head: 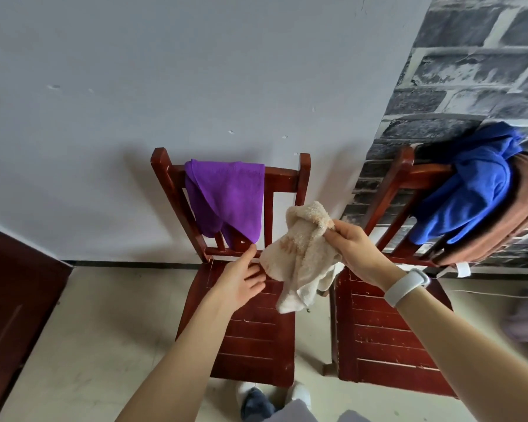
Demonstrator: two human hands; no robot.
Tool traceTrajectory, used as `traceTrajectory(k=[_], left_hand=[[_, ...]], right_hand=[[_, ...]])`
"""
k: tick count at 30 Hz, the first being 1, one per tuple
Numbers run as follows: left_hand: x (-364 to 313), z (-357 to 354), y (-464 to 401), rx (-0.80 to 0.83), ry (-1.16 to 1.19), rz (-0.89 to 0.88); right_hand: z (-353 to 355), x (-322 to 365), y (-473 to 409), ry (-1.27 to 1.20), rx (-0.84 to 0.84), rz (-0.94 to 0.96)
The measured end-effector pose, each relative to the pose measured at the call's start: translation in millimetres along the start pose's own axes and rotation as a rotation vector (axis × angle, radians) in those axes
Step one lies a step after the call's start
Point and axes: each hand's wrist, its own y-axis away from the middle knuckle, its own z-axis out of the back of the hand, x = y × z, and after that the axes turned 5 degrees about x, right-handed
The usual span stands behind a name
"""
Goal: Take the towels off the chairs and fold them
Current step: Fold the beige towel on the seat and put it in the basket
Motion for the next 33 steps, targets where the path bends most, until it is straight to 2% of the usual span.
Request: traceTrajectory(k=[1, 3, 7, 11, 14, 16, 18, 20, 23, 26, 28, 30, 33], left_hand=[[3.0, -3.7, -1.1, 0.008, 0.008, 0.018], [4.0, -10.1, -3.7, 0.036, 0.055, -0.054], [-9.8, -13.4, -4.8, 0.047, 0.139, -0.186], [-5.3, -21.7, -3.5, 0.129, 0.125, 0.04], [14.0, -30.6, -10.9, 0.085, 0.213, 0.183], [22.8, -33.8, -14.7, 0.04, 0.213, 0.194], [24.5, -34.1, -16.0, 0.018, 0.167, 0.118], [19.7, -31.0, -13.8, -0.047, 0.085, -0.04], [10.2, -19.4, -3.8, -0.24, -0.118, -0.28], [7.6, -1.6, 5.9, -0.407, -0.608, -0.504], [10.0, 10.5, 9.7, -0.427, -0.918, -0.605], [13.0, 19.3, 12.4, -0.439, -1.058, -0.61], [17.7, 24.3, 19.6, -0.446, -1.06, -0.52]], right_hand=[[1.0, 1.1, 0.4, -0.019, 0.016, 0.016], [5.5, 2.0, 0.6, -0.018, 0.002, 0.04], [25.4, -12.0, -0.4, 0.101, -0.121, 0.038], [27.7, -23.7, 1.4, 0.125, -0.114, 0.008], [24.0, -26.6, 1.0, 0.098, -0.071, 0.027], [26.5, -30.6, 1.5, 0.1, -0.067, 0.039], [33.5, -36.1, 2.7, 0.206, -0.152, 0.063], [45.5, -47.4, 5.3, 0.356, -0.304, 0.073], [65.7, -73.7, 11.1, 0.509, -0.495, 0.034], [78.6, -96.5, 19.0, 0.732, -0.564, -0.121], [84.5, -108.0, 21.9, 0.878, -0.525, -0.218], [87.9, -117.2, 20.5, 0.815, -0.482, -0.242], [82.9, -125.2, 12.1, 0.346, -0.505, -0.208]])
